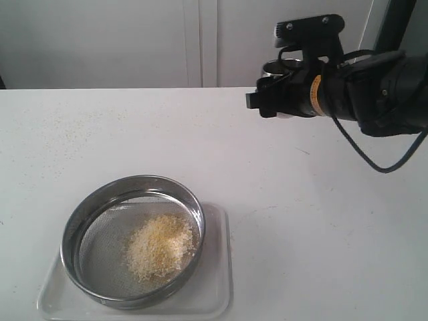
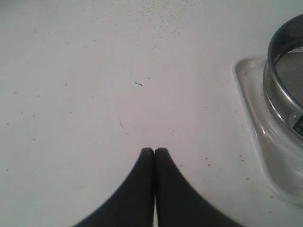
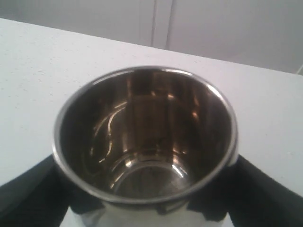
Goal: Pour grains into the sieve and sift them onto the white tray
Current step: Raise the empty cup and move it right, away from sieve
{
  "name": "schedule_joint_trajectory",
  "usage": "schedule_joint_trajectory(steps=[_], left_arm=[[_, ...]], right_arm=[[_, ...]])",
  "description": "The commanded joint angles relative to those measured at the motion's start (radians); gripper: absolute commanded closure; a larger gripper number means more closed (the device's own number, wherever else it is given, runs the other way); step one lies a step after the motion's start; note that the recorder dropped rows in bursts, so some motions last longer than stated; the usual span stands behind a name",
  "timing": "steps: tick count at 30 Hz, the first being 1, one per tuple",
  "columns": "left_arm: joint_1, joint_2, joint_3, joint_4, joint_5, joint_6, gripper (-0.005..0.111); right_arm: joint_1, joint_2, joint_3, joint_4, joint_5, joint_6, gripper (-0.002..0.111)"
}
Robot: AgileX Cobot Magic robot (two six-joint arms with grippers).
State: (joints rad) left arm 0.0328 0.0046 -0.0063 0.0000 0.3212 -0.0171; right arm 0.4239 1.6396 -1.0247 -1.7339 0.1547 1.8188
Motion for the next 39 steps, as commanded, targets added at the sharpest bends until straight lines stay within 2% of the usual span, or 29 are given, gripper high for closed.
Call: schedule_joint_trajectory(steps=[1, 14, 20, 30, 32, 36, 39], left_arm=[[-0.006, -0.005, 0.006, 0.000, 0.009, -0.001, 0.107], [-0.006, -0.005, 0.006, 0.000, 0.009, -0.001, 0.107], [-0.006, -0.005, 0.006, 0.000, 0.009, -0.001, 0.107], [-0.006, -0.005, 0.006, 0.000, 0.009, -0.001, 0.107], [-0.006, -0.005, 0.006, 0.000, 0.009, -0.001, 0.107], [-0.006, -0.005, 0.006, 0.000, 0.009, -0.001, 0.107], [-0.006, -0.005, 0.006, 0.000, 0.009, -0.001, 0.107]], right_arm=[[-0.048, -0.008, 0.022, -0.010, 0.016, -0.065, 0.108], [-0.075, -0.033, 0.026, -0.010, -0.008, -0.059, 0.108], [-0.075, -0.127, 0.063, -0.010, -0.089, -0.028, 0.108], [-0.075, -0.292, 0.163, -0.010, -0.037, -0.052, 0.108], [-0.075, -0.318, 0.172, 0.006, -0.001, -0.149, 0.108], [-0.075, -0.333, 0.174, 0.268, 0.038, -0.534, 0.108], [-0.078, -0.349, 0.178, 0.584, -0.130, -0.874, 0.108]])
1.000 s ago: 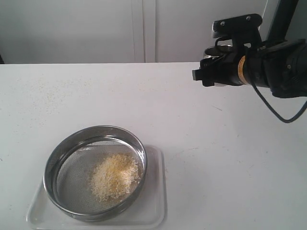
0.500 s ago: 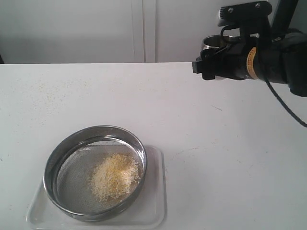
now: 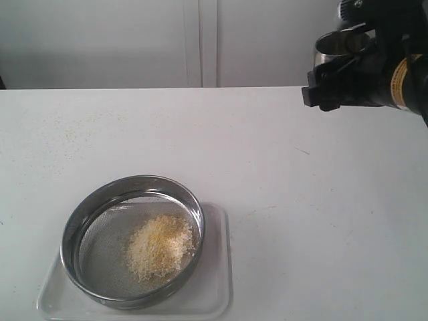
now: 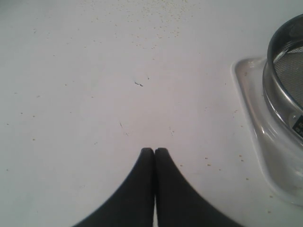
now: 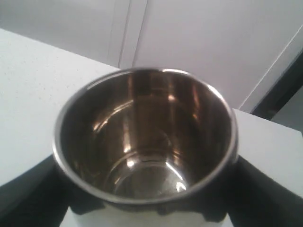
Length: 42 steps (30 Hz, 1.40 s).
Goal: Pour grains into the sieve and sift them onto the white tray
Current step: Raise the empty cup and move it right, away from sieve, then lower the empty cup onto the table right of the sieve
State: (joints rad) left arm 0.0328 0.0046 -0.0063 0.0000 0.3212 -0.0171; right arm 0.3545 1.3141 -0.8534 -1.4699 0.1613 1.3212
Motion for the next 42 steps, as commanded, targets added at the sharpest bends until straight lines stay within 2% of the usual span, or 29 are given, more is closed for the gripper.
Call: schedule_joint_trajectory(steps=[1, 2, 4, 9, 11, 13, 17, 19, 28, 31, 42], left_arm=[[-0.006, -0.005, 0.006, 0.000, 0.009, -0.001, 0.107], [-0.006, -0.005, 0.006, 0.000, 0.009, -0.001, 0.107], [-0.006, -0.005, 0.006, 0.000, 0.009, -0.001, 0.107], [-0.006, -0.005, 0.006, 0.000, 0.009, -0.001, 0.107], [-0.006, -0.005, 0.006, 0.000, 0.009, -0.001, 0.107], [-0.006, -0.005, 0.006, 0.000, 0.009, -0.001, 0.107], [-0.006, -0.005, 0.006, 0.000, 0.009, -0.001, 0.107], [-0.006, -0.005, 0.006, 0.000, 0.009, -0.001, 0.107], [-0.006, -0.005, 0.006, 0.000, 0.009, -0.001, 0.107], [-0.006, -0.005, 0.006, 0.000, 0.009, -0.001, 0.107], [-0.006, -0.005, 0.006, 0.000, 0.009, -0.001, 0.107]], right_arm=[[-0.008, -0.032, 0.012, 0.419, -0.227, -0.473, 0.108], [-0.008, -0.041, 0.018, 0.522, -0.306, -0.545, 0.108], [-0.008, -0.046, 0.029, 0.719, -0.430, -0.565, 0.108], [-0.032, -0.030, 0.043, 0.820, -0.471, -0.569, 0.108], [-0.053, -0.027, 0.072, 0.926, -0.515, -0.608, 0.108], [-0.076, -0.012, 0.150, 1.238, -0.600, -0.888, 0.108], [-0.079, 0.028, 0.202, 1.602, -0.631, -1.394, 0.108], [-0.079, 0.079, 0.217, 1.798, -0.671, -1.535, 0.108], [-0.079, 0.323, 0.296, 1.765, -0.998, -1.530, 0.108], [-0.079, 0.397, 0.296, 1.706, -1.036, -1.526, 0.108], [-0.079, 0.619, 0.296, 1.671, -1.192, -1.468, 0.108]])
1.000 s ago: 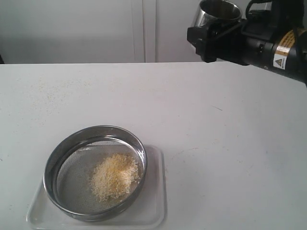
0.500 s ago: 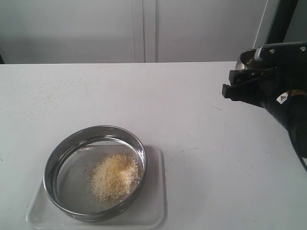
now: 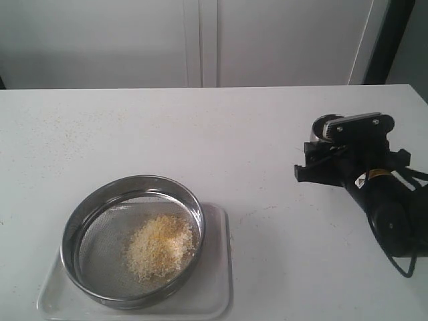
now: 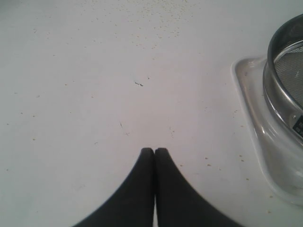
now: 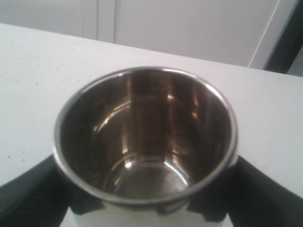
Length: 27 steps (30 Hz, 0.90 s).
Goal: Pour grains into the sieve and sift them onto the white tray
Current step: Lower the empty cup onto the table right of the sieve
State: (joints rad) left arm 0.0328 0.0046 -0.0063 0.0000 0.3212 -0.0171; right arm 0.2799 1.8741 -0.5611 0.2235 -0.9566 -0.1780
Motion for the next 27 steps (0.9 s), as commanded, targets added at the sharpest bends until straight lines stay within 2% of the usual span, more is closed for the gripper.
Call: schedule_joint_trajectory(steps=[1, 6, 14, 27], left_arm=[[-0.006, -0.005, 0.006, 0.000, 0.009, -0.001, 0.107], [-0.006, -0.005, 0.006, 0.000, 0.009, -0.001, 0.107], [-0.006, -0.005, 0.006, 0.000, 0.009, -0.001, 0.107], [-0.006, -0.005, 0.006, 0.000, 0.009, -0.001, 0.107]], right_arm=[[-0.004, 0.074, 0.004, -0.024, -0.088, 0.048, 0.108], [-0.004, 0.143, 0.004, -0.118, -0.184, 0.085, 0.108], [-0.004, 0.207, -0.008, -0.123, -0.221, 0.085, 0.108], [-0.004, 0.247, -0.048, -0.119, -0.190, 0.067, 0.108]])
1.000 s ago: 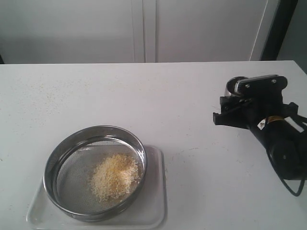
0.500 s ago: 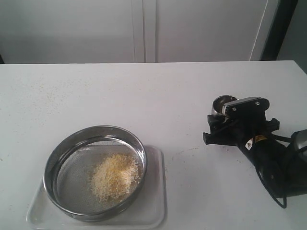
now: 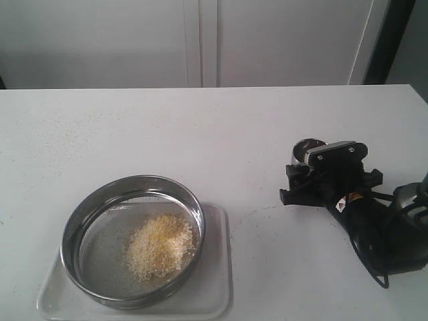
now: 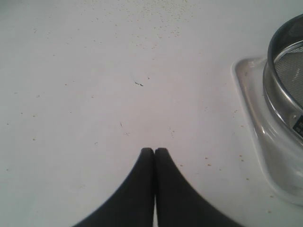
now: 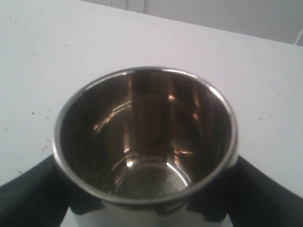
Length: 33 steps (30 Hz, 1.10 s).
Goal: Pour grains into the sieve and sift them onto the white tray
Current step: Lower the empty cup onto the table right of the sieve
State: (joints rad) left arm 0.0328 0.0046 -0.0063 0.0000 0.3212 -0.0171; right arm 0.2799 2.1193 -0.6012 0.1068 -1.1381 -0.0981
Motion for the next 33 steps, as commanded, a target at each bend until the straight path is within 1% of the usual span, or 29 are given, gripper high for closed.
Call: schedule_joint_trajectory(steps=[1, 6, 10, 13, 22, 24, 27, 30, 33], left_arm=[[-0.006, -0.005, 0.006, 0.000, 0.009, -0.001, 0.107], [-0.006, -0.005, 0.006, 0.000, 0.009, -0.001, 0.107], [-0.006, -0.005, 0.006, 0.000, 0.009, -0.001, 0.107], [-0.006, -0.005, 0.006, 0.000, 0.009, -0.001, 0.107], [-0.006, -0.005, 0.006, 0.000, 0.009, -0.001, 0.107], [-0.006, -0.005, 0.006, 0.000, 0.009, -0.001, 0.107], [-0.006, -0.005, 0.006, 0.000, 0.009, -0.001, 0.107], [-0.006, -0.005, 0.006, 0.000, 0.009, -0.001, 0.107], [-0.006, -0.005, 0.006, 0.000, 0.009, -0.001, 0.107]], right_arm=[[-0.004, 0.002, -0.008, 0.000, 0.003, -0.017, 0.108], [-0.004, 0.002, -0.026, 0.000, 0.028, -0.029, 0.108], [-0.004, 0.002, -0.037, 0.000, 0.088, -0.029, 0.107], [-0.004, 0.002, -0.039, 0.000, 0.098, -0.029, 0.096], [-0.004, 0.002, -0.039, 0.000, 0.097, -0.029, 0.058], [-0.004, 0.002, -0.039, 0.000, 0.097, -0.029, 0.047], [-0.004, 0.002, -0.039, 0.000, 0.099, -0.029, 0.034], [-0.004, 0.002, -0.039, 0.000, 0.112, -0.029, 0.029], [-0.004, 0.002, -0.039, 0.000, 0.148, -0.029, 0.029]])
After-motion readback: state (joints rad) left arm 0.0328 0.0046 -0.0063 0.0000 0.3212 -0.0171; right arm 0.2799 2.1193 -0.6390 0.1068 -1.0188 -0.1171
